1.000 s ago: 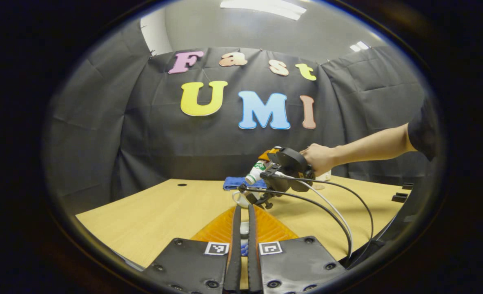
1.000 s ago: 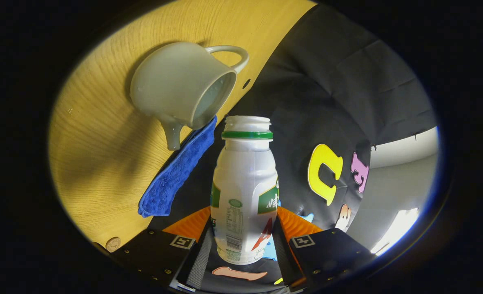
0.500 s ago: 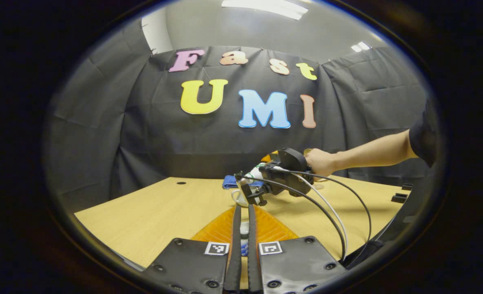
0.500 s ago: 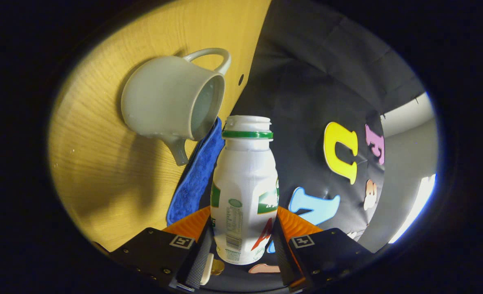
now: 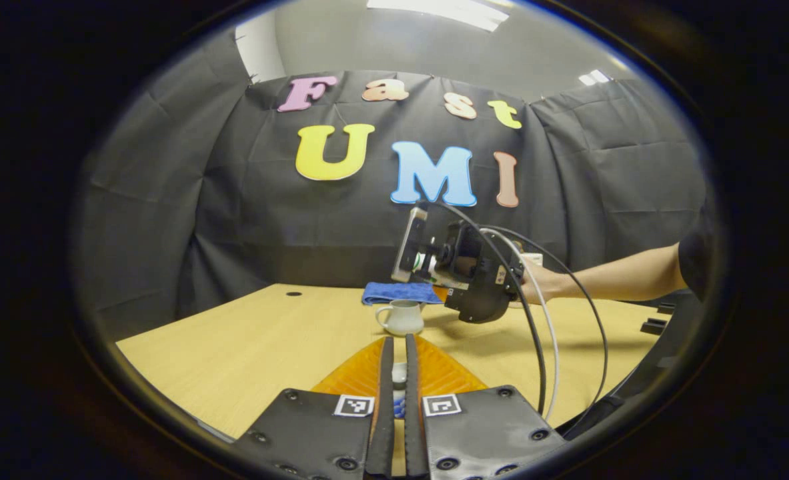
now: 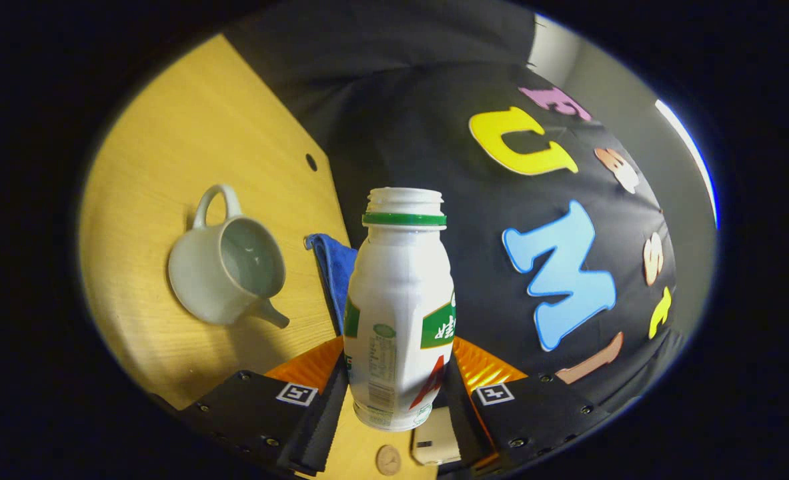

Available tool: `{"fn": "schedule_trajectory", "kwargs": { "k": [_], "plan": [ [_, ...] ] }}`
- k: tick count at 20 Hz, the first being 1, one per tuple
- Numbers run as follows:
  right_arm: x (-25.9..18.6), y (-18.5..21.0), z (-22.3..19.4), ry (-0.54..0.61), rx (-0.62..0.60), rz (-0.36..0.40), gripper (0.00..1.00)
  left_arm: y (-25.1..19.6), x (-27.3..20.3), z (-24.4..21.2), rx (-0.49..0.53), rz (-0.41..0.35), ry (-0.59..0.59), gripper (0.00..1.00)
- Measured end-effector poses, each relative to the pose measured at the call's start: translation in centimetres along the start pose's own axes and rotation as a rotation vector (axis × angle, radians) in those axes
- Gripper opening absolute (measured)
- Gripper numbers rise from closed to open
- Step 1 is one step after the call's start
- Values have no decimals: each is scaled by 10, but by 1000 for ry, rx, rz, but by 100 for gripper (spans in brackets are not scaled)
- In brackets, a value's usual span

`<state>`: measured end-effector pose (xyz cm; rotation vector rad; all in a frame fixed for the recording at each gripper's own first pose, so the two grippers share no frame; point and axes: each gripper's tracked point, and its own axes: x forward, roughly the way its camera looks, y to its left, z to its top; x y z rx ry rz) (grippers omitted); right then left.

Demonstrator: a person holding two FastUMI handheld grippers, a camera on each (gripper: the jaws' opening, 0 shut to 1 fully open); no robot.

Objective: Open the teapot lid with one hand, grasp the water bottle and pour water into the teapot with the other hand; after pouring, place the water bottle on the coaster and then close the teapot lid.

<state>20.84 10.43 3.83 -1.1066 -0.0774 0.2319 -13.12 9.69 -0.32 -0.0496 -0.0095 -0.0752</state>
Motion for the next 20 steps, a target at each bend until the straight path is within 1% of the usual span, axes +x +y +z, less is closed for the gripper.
{"fn": "schedule_trajectory", "kwargs": {
  "k": [5, 6, 7, 8, 10, 11, 12, 14, 18, 19, 20],
  "plan": [
    [-30, -19, -15, 14, 411, 38, 71, -3, 19, 12, -10, -7, -15, 17],
    [-39, -25, -21, 17, 495, 49, 71, -5, 23, 16, -8, -10, -18, 12],
    [-46, -33, -28, 22, 580, 51, 71, -8, 28, 18, -9, -15, -21, 12],
    [-55, -40, -36, 23, 659, 58, 71, -11, 33, 22, -10, -23, -23, 17],
    [-76, -60, -54, 30, 795, 56, 71, -18, 42, 29, -4, -39, -25, 17],
    [-84, -69, -65, 32, 856, 50, 71, -21, 48, 32, 3, -45, -28, 12],
    [-90, -78, -75, 35, 906, 45, 71, -25, 53, 36, 7, -54, -31, 17],
    [-100, -85, -99, 51, 989, 34, 71, -32, 64, 43, 6, -70, -35, 17],
    [-112, -89, -151, 108, 1068, -12, 71, -40, 88, 55, 8, -86, -45, 17],
    [-116, -89, -158, 113, 1086, -26, 71, -42, 95, 57, 11, -88, -49, 13],
    [-120, -90, -164, 116, 1101, -41, 71, -43, 103, 60, 21, -91, -51, 15]
  ]
}}
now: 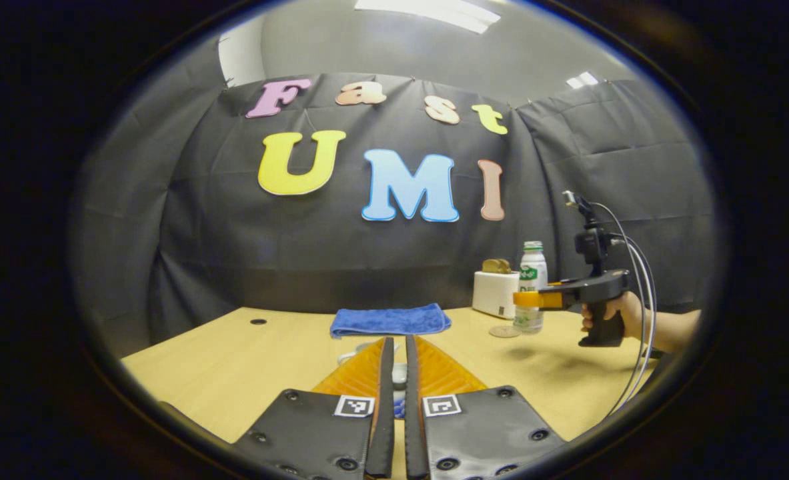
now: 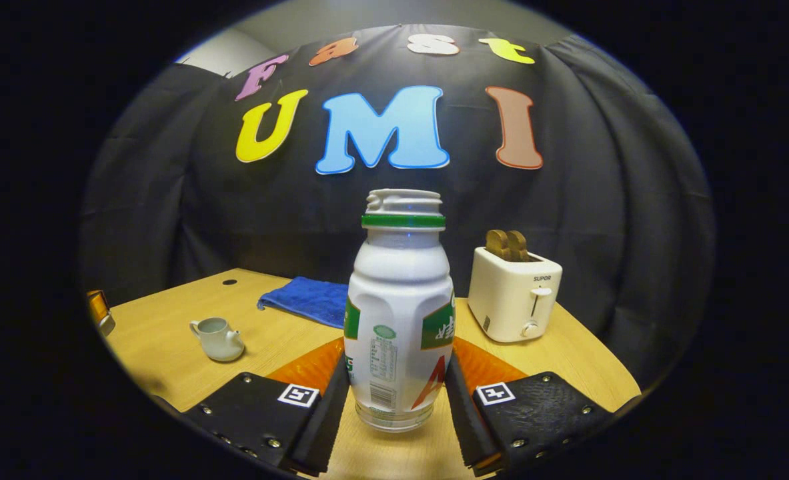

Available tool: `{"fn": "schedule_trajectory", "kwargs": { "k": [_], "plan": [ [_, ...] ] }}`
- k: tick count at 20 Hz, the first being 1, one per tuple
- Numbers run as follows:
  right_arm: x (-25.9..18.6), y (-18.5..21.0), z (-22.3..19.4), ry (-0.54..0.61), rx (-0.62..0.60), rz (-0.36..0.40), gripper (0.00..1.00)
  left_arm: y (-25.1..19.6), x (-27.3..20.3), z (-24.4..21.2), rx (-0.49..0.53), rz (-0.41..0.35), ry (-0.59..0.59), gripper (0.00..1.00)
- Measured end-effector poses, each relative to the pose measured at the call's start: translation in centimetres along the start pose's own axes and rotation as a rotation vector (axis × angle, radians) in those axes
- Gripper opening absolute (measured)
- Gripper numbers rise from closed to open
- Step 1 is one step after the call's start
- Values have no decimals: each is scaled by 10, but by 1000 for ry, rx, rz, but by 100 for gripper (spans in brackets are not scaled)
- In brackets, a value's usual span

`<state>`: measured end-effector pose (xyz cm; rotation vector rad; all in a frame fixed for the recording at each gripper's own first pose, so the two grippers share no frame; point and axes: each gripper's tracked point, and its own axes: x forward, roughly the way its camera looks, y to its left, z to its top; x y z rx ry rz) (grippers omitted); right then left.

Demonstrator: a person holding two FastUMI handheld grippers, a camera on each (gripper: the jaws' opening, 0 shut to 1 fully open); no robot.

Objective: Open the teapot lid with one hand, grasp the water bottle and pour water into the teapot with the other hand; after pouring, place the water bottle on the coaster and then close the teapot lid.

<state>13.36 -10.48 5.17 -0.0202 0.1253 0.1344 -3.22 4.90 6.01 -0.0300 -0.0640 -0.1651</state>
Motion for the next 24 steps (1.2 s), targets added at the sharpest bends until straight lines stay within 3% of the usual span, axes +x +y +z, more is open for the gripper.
{"fn": "schedule_trajectory", "kwargs": {
  "k": [6, 13, 16, 17, 21, 23, 24],
  "plan": [
    [-34, -4, -2, -35, 72, 12, 71, 2, 71, 5, 53, -19, -18, 17],
    [-56, -16, 6, -85, 5, 0, 71, 23, 170, -50, 56, -13, 89, 17],
    [-54, -20, 0, -82, 6, 4, 71, 38, 190, -66, 82, 36, 123, 13],
    [-54, -22, -2, -79, 6, 3, 71, 43, 192, -69, 95, 49, 129, 17],
    [-52, -29, -6, -78, 6, -9, 71, 49, 196, -80, 93, 61, 154, 13],
    [-51, -27, -6, -75, 8, -6, 71, 53, 198, -83, 81, 64, 155, 17],
    [-51, -25, -6, -73, 6, -3, 71, 51, 198, -85, 75, 59, 157, 13]
  ]
}}
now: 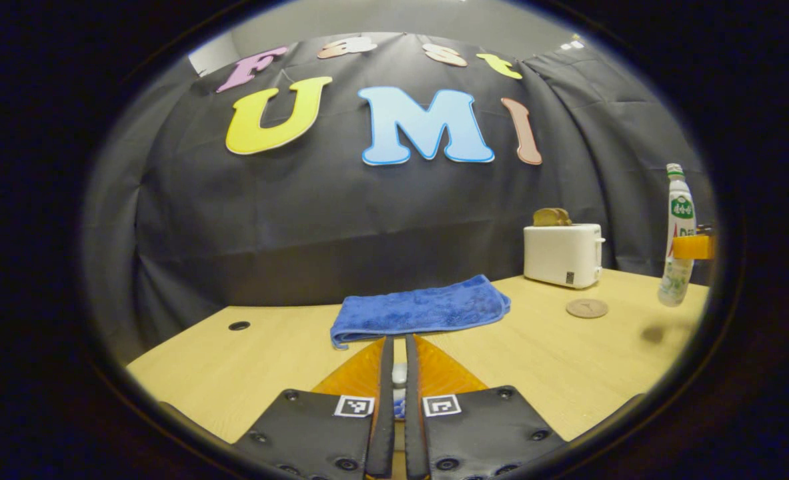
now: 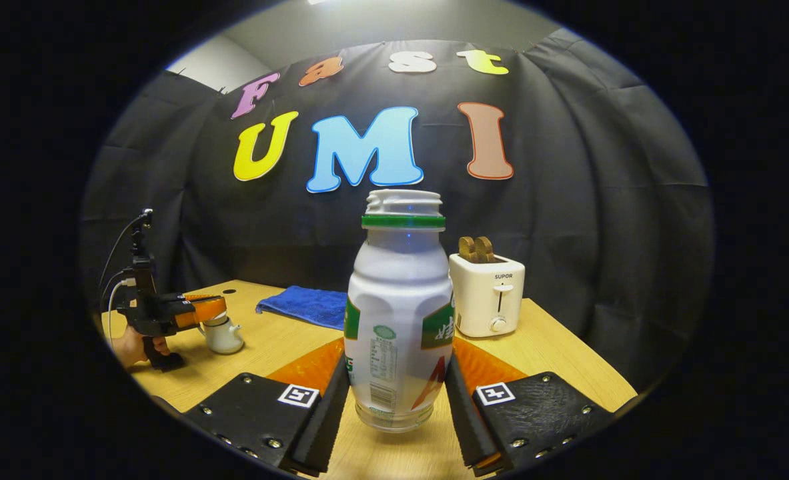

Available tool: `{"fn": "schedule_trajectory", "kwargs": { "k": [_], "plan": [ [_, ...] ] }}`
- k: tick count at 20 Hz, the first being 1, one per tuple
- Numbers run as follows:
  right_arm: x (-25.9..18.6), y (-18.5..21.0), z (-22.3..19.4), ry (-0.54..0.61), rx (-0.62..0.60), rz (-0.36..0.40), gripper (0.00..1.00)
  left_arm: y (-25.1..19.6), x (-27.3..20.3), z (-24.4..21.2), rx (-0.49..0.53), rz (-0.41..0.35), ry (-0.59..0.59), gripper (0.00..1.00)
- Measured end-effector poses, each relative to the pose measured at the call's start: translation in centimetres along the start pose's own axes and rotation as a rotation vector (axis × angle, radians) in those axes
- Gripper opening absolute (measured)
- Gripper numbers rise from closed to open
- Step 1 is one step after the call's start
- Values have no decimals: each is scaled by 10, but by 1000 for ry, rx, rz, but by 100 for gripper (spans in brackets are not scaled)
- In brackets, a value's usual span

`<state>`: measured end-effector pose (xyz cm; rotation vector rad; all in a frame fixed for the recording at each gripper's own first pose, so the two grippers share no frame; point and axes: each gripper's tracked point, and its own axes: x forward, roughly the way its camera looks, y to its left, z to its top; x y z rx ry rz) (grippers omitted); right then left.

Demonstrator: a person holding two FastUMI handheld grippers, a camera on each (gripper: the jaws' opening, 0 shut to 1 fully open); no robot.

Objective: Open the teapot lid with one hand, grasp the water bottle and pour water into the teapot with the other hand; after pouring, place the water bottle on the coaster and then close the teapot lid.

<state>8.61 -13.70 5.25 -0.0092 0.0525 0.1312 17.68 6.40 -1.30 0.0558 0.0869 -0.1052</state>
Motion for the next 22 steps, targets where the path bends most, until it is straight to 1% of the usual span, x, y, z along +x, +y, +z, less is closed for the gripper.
{"fn": "schedule_trajectory", "kwargs": {
  "k": [1, 2, 3, 4, 5, 6, 7, 9, 10, 11, 16, 18, 19, 20, 21, 22],
  "plan": [
    [0, 1, 0, 0, -3, 1, 71, 1, 2, -1, 6, 5, 4, 17],
    [2, 2, 1, 1, -7, 3, 71, 2, 3, -2, 10, 0, 7, 13],
    [2, 3, 1, 2, -9, 4, 71, 2, 4, -4, 15, 2, 11, 12],
    [3, 5, 2, 4, -11, 6, 71, 2, 4, -5, 14, 3, 13, 17],
    [4, 6, 1, 5, -11, 8, 71, 3, 5, -5, 9, 1, 10, 13],
    [5, 8, 1, 7, -13, 10, 71, 3, 6, -5, 8, -2, 9, 17],
    [5, 9, 1, 10, -12, 12, 71, 2, 4, -6, 4, -1, 8, 17],
    [8, 10, 0, 17, -17, 12, 71, 4, 5, -7, 1, 3, 11, 17],
    [9, 10, -1, 21, -16, 11, 71, 4, 5, -7, -1, 8, 14, 12],
    [10, 11, 0, 21, -12, 12, 71, 4, 4, -7, 1, 9, 18, 17],
    [12, 13, 4, 22, -39, 2, 71, 5, 1, -8, -11, 9, 21, 17],
    [16, 15, 6, 24, -48, 0, 71, 4, 2, -9, -7, 6, 26, 20],
    [19, 16, 6, 25, -51, 0, 71, 4, 2, -8, -7, 8, 24, 14],
    [23, 17, 6, 29, -52, 3, 71, 3, 2, -7, -12, 7, 21, 30],
    [27, 18, 8, 25, -52, 4, 71, 6, 0, -4, -17, 12, 11, 23],
    [32, 16, 11, 17, -56, -3, 71, 7, -4, 3, -31, 12, -5, 32]
  ]
}}
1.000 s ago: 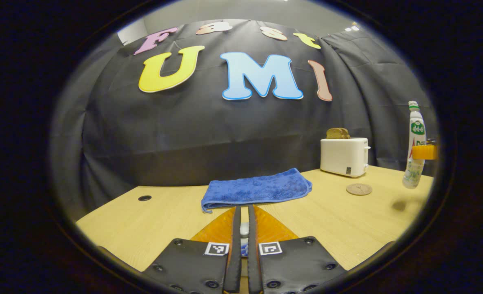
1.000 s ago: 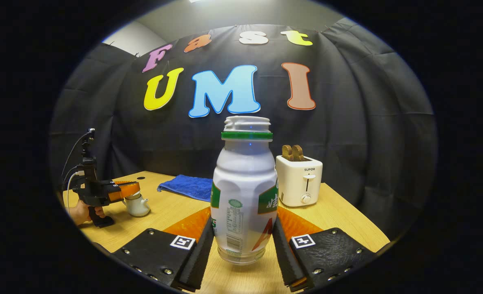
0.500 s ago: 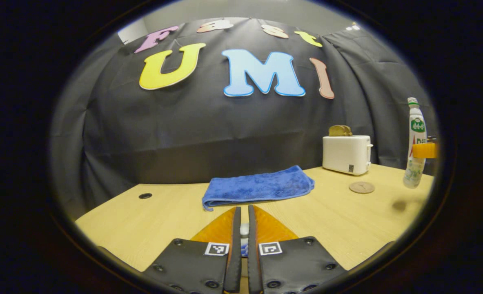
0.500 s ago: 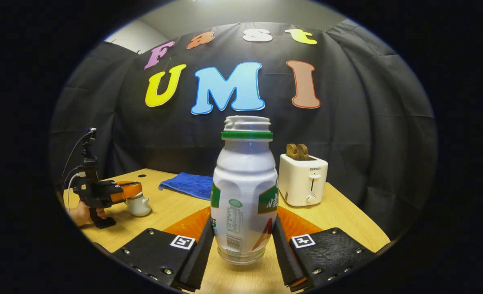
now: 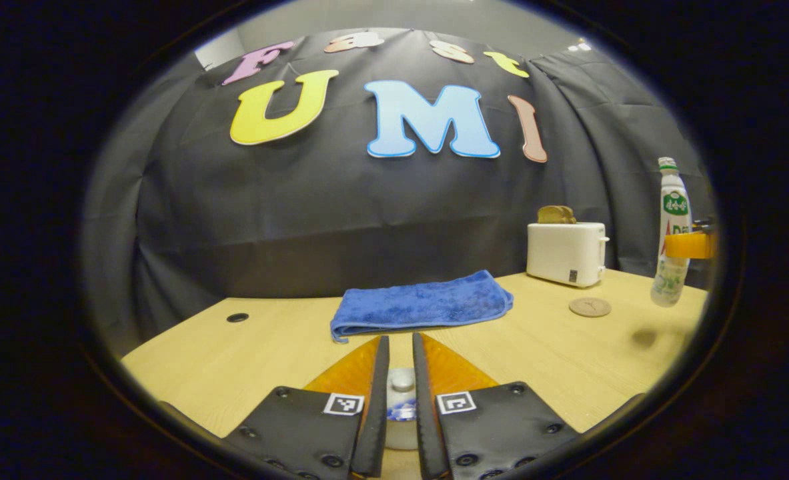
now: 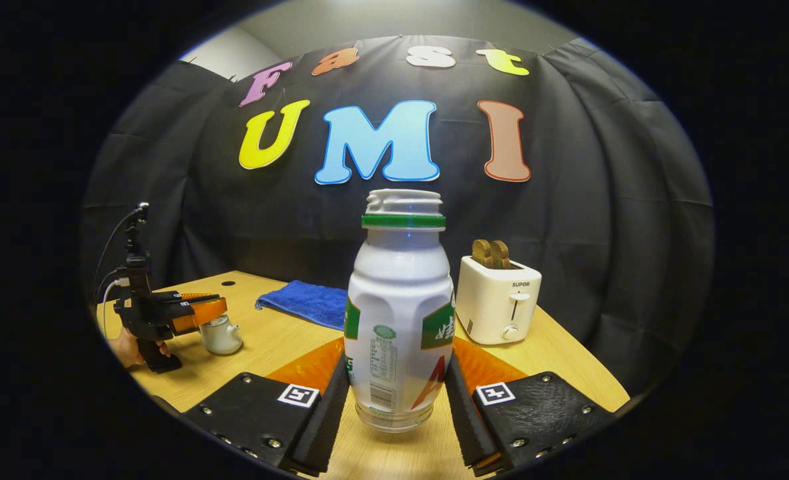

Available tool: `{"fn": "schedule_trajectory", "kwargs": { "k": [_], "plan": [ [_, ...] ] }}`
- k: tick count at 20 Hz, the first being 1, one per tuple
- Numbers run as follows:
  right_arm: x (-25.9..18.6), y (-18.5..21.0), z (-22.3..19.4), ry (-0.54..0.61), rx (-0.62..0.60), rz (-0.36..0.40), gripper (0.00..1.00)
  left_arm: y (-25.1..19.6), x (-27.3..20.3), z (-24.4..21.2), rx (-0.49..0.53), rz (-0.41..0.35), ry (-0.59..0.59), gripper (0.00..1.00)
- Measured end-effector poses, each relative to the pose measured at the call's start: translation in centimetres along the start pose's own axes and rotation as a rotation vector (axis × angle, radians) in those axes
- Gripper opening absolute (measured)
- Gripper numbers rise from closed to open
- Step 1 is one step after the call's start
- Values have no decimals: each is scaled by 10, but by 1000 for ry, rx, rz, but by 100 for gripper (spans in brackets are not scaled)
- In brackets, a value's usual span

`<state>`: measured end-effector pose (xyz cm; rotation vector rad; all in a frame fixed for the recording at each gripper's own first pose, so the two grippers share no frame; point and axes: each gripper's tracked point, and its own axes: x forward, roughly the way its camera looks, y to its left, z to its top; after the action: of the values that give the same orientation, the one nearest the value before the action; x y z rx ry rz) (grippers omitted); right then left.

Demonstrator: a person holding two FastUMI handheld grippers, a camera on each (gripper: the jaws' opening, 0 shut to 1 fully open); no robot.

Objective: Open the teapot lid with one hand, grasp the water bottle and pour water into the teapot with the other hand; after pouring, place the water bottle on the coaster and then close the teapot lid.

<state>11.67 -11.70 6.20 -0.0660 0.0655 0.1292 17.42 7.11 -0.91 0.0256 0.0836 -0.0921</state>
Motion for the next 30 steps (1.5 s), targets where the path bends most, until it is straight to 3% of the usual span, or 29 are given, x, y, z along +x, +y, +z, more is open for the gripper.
{"fn": "schedule_trajectory", "kwargs": {
  "k": [2, 4, 5, 7, 10, 15, 24, 30],
  "plan": [
    [17, -10, 4, -3, -2, -26, 71, 7, -13, 20, -25, 18, -46, 37],
    [38, -19, 9, -9, 11, -47, 71, 3, -31, 38, -63, -2, -92, 51],
    [49, -29, 9, -6, 14, -68, 71, -1, -41, 49, -86, -19, -114, 65],
    [71, -43, 12, -13, 53, -104, 71, -6, -69, 64, -125, -47, -153, 75],
    [107, -61, -2, 7, 111, -163, 71, -2, -113, 71, -92, -38, -189, 92],
    [147, -71, -38, 57, 48, -221, 71, -4, -155, 63, -58, -44, -189, 93],
    [161, -73, -57, 80, 54, -241, 71, -6, -144, 40, -112, -66, -128, 94],
    [156, -71, -58, 91, 54, -235, 71, -9, -145, 45, -79, -63, -137, 94]
  ]
}}
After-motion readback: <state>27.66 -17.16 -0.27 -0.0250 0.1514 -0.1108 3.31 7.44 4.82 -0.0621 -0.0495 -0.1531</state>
